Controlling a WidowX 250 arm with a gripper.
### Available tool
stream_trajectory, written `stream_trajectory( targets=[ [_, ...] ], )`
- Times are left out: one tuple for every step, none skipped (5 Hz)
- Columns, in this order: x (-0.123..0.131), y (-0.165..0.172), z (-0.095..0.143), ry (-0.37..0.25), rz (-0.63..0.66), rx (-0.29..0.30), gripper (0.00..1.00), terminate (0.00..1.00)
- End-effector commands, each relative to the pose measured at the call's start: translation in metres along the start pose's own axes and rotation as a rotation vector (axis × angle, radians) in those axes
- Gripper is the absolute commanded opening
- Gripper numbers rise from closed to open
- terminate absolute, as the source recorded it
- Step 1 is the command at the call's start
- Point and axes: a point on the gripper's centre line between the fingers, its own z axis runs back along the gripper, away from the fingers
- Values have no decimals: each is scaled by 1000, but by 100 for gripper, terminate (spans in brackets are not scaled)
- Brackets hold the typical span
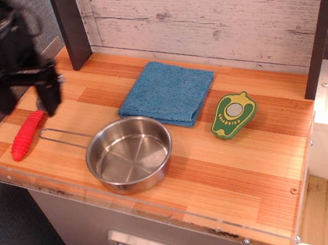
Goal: Pick up the red spoon and place it on the blue cloth
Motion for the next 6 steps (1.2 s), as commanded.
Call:
stream_trajectory(
  targets=[
    [15, 25, -10, -25, 71, 54, 100, 0],
    [17, 29, -24, -16, 80, 80, 100, 0],
    [18, 41, -38, -28, 98, 90, 100, 0],
    [16, 51, -52, 7, 108, 87, 100, 0],
    [16, 49, -59, 23, 102, 79, 100, 0],
    [15, 43, -58, 14, 79, 70, 0, 0]
  ],
)
